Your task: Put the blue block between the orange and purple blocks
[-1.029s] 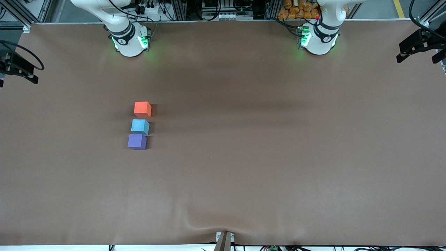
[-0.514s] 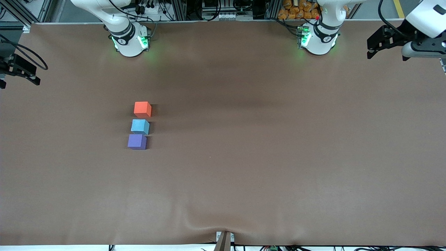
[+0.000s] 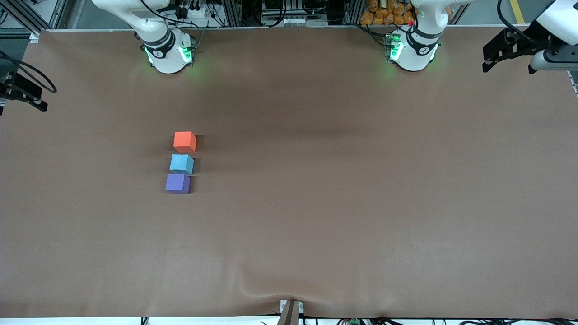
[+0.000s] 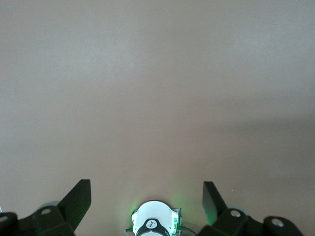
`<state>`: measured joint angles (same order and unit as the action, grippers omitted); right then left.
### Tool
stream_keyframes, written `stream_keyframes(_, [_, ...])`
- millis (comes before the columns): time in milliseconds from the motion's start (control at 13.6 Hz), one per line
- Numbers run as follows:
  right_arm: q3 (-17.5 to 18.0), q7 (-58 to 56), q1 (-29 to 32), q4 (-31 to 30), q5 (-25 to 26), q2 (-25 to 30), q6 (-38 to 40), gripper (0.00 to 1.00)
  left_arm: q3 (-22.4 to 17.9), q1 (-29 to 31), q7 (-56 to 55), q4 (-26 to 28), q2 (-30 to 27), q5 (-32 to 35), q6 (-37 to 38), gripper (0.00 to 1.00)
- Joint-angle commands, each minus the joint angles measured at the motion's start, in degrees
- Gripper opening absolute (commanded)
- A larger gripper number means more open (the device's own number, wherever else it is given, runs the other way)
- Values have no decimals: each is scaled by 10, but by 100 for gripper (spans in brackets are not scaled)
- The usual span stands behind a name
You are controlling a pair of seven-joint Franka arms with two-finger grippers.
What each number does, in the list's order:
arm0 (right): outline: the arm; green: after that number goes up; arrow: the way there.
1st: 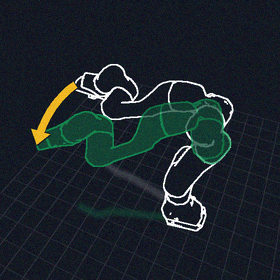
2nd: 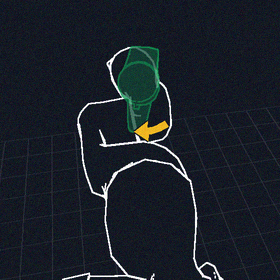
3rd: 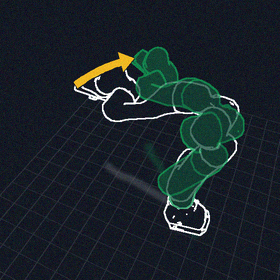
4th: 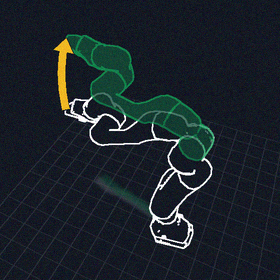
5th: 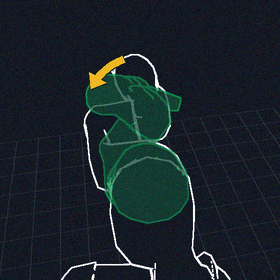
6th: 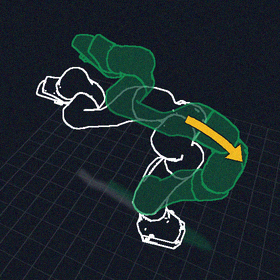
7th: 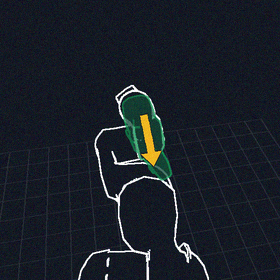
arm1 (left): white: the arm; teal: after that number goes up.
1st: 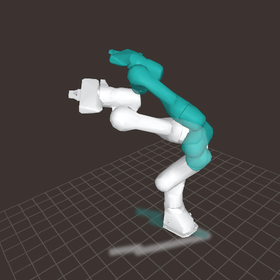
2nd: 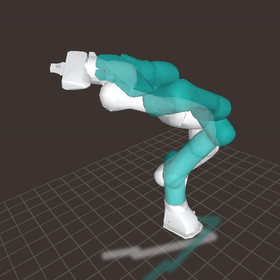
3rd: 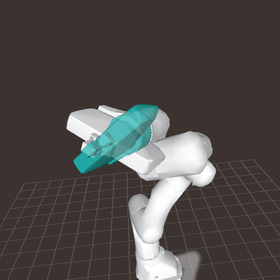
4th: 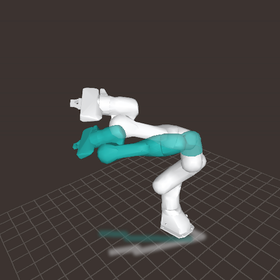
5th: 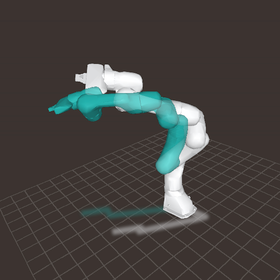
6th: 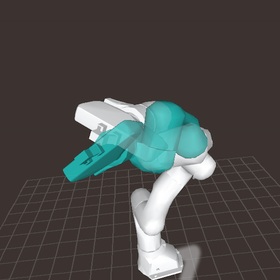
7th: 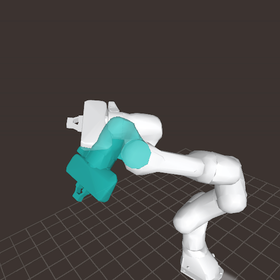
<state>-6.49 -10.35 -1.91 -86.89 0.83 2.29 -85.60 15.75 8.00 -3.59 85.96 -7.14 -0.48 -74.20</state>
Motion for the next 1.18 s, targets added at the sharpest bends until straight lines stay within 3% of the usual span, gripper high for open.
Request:
stream_keyframes(0, [9, 6, 11, 15, -5, -8, 11, 100, 4, 4, -5, 4, 11, 0, 9, 100])
stream_keyframes(294, [9, 20, 11, 15, -6, -8, 13, 100, 38, -11, -7, -1, 28, -7, 0, 100])
stream_keyframes(1102, [9, 20, 10, 13, -7, -10, 13, 100, 39, -7, -4, -2, 51, 3, -5, 100])
